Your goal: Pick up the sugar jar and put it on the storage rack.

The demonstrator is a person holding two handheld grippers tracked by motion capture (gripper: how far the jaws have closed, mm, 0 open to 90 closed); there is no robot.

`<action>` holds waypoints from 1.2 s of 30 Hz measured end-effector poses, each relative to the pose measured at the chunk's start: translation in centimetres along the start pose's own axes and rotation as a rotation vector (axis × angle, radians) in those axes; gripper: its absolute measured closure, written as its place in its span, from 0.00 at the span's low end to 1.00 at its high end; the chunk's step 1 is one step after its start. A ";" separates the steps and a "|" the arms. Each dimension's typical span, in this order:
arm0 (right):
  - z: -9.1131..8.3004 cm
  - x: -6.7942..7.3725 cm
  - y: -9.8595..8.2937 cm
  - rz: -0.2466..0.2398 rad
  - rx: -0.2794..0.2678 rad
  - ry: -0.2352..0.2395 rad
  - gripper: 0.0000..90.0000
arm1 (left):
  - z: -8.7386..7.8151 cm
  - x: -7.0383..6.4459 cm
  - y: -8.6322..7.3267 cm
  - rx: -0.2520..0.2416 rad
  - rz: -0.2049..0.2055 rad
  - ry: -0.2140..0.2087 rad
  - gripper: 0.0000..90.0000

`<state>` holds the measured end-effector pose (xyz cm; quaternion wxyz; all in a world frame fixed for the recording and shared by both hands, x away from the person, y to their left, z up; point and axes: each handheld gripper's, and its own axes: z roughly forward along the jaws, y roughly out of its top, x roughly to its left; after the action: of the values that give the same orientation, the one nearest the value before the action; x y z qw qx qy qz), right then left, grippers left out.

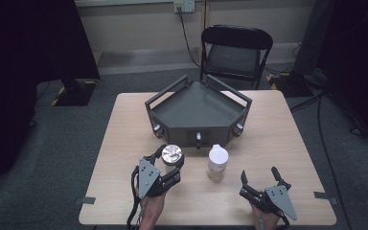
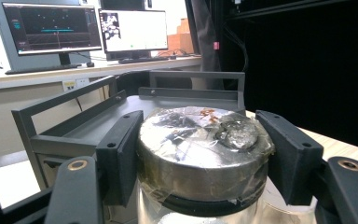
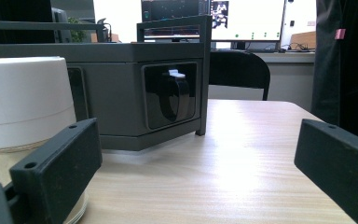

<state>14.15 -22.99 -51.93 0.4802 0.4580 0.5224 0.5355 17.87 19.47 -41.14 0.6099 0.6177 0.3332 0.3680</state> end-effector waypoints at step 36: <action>0.0 0.0 0.0 -0.001 0.000 -0.002 0.00 | 6.9 2.3 4.1 -0.011 -0.042 0.140 0.39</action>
<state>14.14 -22.97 -51.93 0.4809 0.4582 0.5225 0.5347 24.83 17.78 -36.78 0.5959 0.5801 0.3858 0.3994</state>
